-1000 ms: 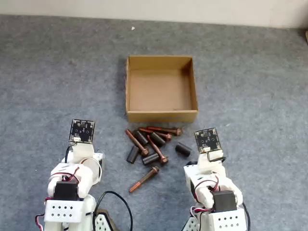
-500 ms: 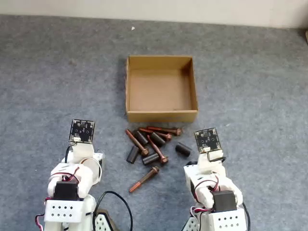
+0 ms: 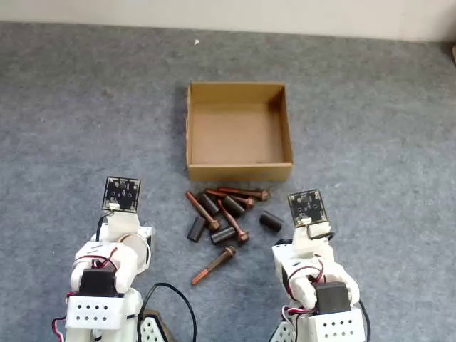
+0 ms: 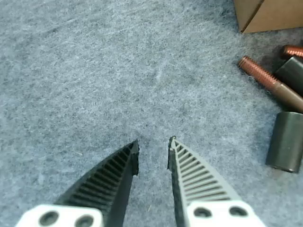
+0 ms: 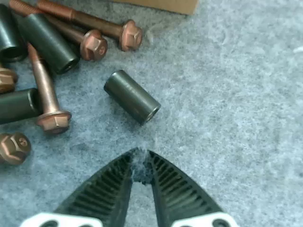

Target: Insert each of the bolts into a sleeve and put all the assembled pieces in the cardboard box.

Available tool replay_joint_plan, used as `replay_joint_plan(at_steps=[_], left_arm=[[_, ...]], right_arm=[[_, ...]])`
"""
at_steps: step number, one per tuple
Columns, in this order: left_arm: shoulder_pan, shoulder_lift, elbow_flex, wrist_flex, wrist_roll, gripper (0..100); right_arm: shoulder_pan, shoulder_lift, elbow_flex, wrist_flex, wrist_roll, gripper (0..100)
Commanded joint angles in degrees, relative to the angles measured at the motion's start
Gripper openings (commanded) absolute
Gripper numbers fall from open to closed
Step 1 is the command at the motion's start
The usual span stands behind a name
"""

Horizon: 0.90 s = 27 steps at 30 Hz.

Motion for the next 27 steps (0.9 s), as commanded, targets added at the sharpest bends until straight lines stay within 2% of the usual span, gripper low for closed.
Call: replay_joint_plan(at_steps=[1,16,21,23,25,27], left_arm=[[-0.3,-0.5,1.6,0.1,-0.9,12],[-0.7,-0.5,-0.2,0.0,-1.0,12],[-7.1,-0.5,-2.9,-0.3,-1.0,12],[-8.5,-0.5,-3.3,-0.3,-1.1,12],[-8.6,-0.5,-4.4,0.1,-1.3,12],[-8.9,-0.5,-5.2,0.3,-4.2,12]], right_arm=[[0.9,0.2,6.8,0.5,0.4,0.5],[1.7,0.2,6.5,0.2,0.4,0.5],[8.2,0.2,-1.5,-5.9,0.6,0.6],[8.8,0.3,-3.9,-7.6,4.7,0.6],[8.7,0.8,-5.8,-7.1,12.8,0.6],[8.1,0.9,-8.5,-7.1,14.5,0.6]])
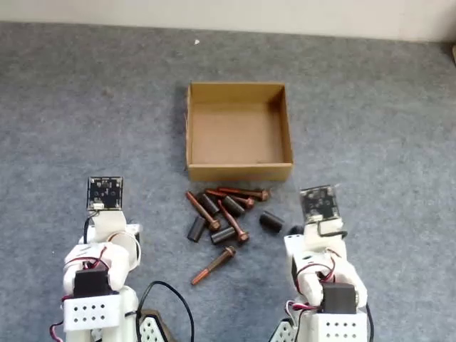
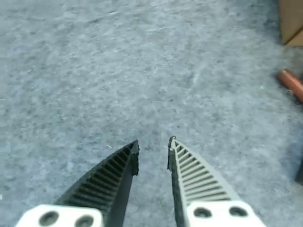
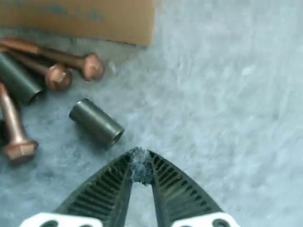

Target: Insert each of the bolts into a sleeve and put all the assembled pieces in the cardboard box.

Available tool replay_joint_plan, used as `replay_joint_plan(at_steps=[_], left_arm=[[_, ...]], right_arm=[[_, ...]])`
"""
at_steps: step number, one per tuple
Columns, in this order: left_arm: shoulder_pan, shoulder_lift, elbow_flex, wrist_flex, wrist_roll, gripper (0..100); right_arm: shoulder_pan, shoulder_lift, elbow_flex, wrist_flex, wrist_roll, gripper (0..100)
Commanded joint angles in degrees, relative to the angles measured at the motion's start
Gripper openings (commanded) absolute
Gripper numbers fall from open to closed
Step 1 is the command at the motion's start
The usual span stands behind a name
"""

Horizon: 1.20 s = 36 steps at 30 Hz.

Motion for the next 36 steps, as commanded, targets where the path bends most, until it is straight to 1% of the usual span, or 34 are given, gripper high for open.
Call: replay_joint_plan(at_steps=[1,3,6,12,14,18,20,23,26,30,36], left_arm=[[-1.1,-0.5,-4.0,1.0,-5.1,12],[-1.0,-0.5,-4.4,2.7,-8.4,12],[-1.0,-0.5,-3.9,3.4,-12.5,12],[-1.0,-0.5,-2.9,3.5,-16.6,12],[-0.8,-0.5,-2.4,3.4,-18.0,12],[-0.7,-0.5,-2.3,3.5,-19.1,12],[-0.7,-0.5,-2.3,3.5,-19.1,12],[-0.7,-0.5,-2.3,3.5,-19.1,12],[-0.7,-0.5,-2.3,3.5,-19.1,12],[-0.7,-0.5,-2.3,3.5,-19.1,12],[-0.7,-0.5,-2.2,3.5,-19.1,12]], right_arm=[[0.0,1.1,-7.2,-1.7,4.5,0.9],[-1.3,2.8,-10.7,-0.3,4.6,4.1],[-4.9,10.0,-16.8,0.2,4.6,7.9],[-14.2,35.5,-28.4,0.0,4.6,8.5],[-16.0,44.7,-32.0,-0.1,4.7,9.8],[-16.2,61.5,-39.9,-0.2,4.7,21.6],[-16.2,68.4,-43.3,-0.3,5.5,24.6],[-16.2,77.1,-47.0,-1.7,10.1,24.1],[-16.2,83.4,-48.7,-5.7,12.7,24.0],[-16.2,89.2,-48.7,-9.7,13.3,20.9],[-16.2,94.9,-48.7,-13.0,13.3,12.5]])
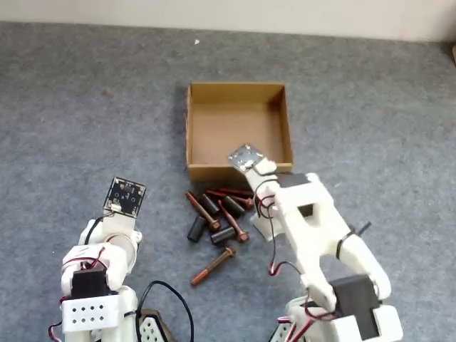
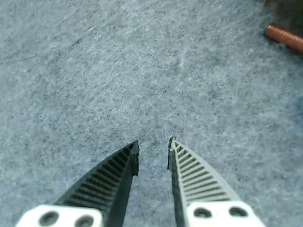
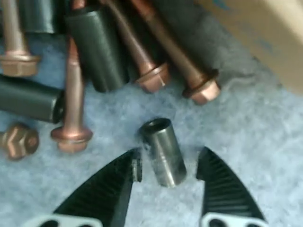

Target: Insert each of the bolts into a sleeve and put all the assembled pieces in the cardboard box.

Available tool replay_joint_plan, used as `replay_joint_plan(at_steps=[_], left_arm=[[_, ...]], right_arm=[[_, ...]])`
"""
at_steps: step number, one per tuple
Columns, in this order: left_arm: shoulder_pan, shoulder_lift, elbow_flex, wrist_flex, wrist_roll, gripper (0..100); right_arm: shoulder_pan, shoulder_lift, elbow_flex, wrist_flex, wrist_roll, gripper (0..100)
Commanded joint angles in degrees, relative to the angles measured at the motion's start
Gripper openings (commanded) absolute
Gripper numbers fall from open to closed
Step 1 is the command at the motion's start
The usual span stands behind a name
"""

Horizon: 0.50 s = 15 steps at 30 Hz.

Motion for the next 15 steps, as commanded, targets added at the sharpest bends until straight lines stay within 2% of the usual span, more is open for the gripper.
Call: replay_joint_plan(at_steps=[1,4,10,15], left_arm=[[-0.2,-0.5,-0.8,0.4,-0.8,12],[-0.2,-0.5,-0.8,0.4,-0.8,12],[-0.2,-0.5,-0.3,0.4,-0.8,12],[-0.5,-0.5,-1.0,0.6,-1.2,12]], right_arm=[[-0.7,1.7,-2.6,-2.9,0.8,10.3],[-0.7,3.6,-2.6,-3.1,0.8,0.5],[-0.4,-6.3,-2.9,4.5,-0.3,0.4],[0.6,-22.5,-1.6,8.9,-10.2,0.4]])
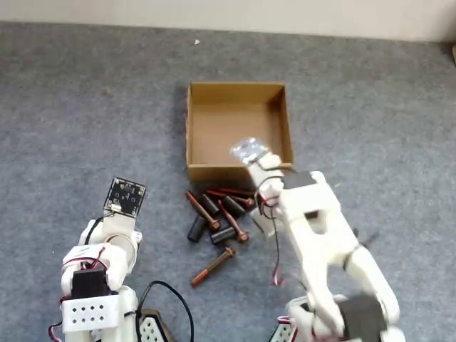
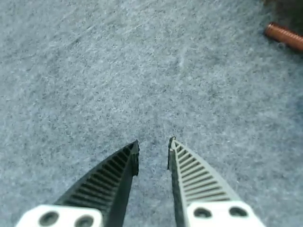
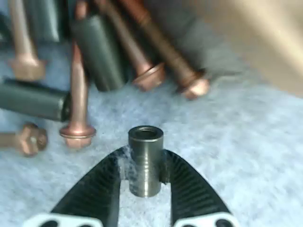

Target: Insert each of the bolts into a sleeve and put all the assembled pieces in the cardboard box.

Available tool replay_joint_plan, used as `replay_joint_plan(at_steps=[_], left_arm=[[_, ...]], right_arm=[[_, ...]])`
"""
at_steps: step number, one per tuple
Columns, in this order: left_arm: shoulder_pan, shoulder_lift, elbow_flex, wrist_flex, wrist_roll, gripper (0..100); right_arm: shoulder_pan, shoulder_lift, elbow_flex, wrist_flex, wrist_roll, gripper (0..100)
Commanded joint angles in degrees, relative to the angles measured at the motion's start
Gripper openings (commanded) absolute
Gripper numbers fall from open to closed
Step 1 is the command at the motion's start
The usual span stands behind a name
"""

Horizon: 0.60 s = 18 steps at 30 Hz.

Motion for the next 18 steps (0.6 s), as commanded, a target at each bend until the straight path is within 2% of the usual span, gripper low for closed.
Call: replay_joint_plan(at_steps=[1,8,11,14,18], left_arm=[[-0.3,-0.5,-1.9,0.6,-2.6,12],[0.8,0.2,-12.0,2.9,-7.7,12],[6.9,0.2,-19.6,11.5,-12.7,12],[14.7,0.3,-25.8,18.3,-13.4,12],[21.8,6.2,-29.8,19.4,-13.4,12]], right_arm=[[1.5,-13.1,0.8,3.0,-6.8,0.4],[10.4,-25.7,8.8,2.9,-11.5,0.4],[13.7,-28.7,10.4,1.8,-14.9,0.4],[15.7,-30.5,13.4,-2.6,-18.5,0.4],[21.7,-32.4,17.0,-8.6,-21.0,0.4]])
